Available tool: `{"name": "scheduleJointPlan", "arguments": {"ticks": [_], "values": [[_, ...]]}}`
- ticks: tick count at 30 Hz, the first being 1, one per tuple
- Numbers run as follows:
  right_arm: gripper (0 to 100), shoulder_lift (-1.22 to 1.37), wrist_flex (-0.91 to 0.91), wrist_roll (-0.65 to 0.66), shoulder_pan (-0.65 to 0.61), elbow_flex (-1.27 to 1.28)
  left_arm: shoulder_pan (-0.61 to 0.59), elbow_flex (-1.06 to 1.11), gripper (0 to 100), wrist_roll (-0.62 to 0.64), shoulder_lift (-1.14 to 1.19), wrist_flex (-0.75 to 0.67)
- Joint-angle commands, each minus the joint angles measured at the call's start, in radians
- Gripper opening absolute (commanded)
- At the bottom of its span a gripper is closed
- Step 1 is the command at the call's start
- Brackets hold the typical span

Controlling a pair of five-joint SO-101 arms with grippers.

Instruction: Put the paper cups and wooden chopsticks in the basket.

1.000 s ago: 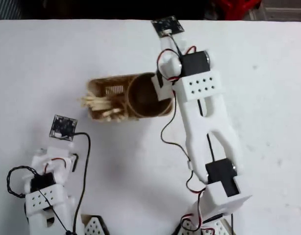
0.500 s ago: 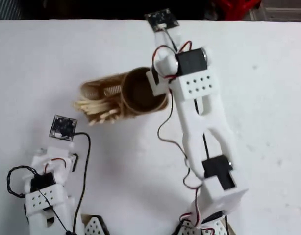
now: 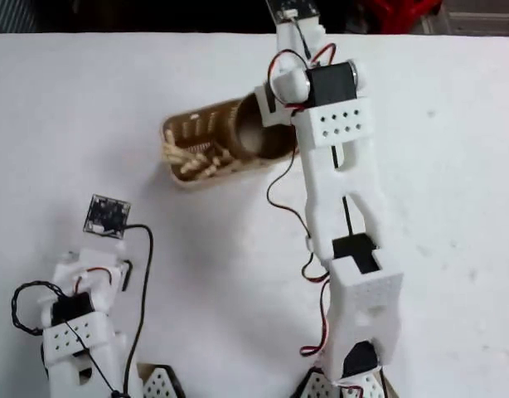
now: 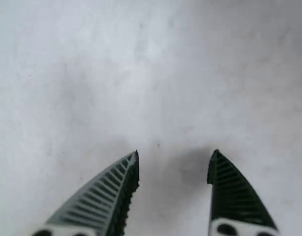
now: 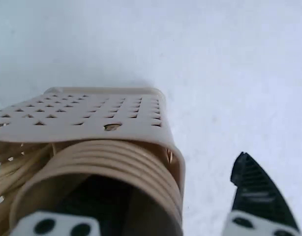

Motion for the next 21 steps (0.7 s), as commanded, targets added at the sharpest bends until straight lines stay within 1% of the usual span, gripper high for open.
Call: {"name": "scheduleJointPlan", "arguments": {"ticks": [1, 4, 6, 18, 19, 21], "values": [[29.7, -0.012, -0.065, 0.035, 0.007, -0.146, 0.008, -0.009, 24, -0.011, -0.013, -0.012], [29.7, -0.008, -0.097, 0.121, -0.015, -0.166, 0.008, -0.009, 24, -0.011, -0.013, -0.012], [29.7, 0.001, -0.091, 0.149, -0.03, -0.166, 0.008, -0.009, 24, -0.011, -0.013, -0.012], [29.5, 0.002, -0.001, 0.155, -0.024, -0.169, 0.008, -0.009, 24, -0.011, -0.013, -0.012], [27.9, 0.001, -0.001, 0.155, -0.022, -0.167, 0.008, -0.009, 24, -0.011, -0.013, -0.012], [19.0, -0.01, 0.004, 0.149, -0.022, -0.166, 0.008, -0.009, 24, -0.011, -0.013, -0.012]]}}
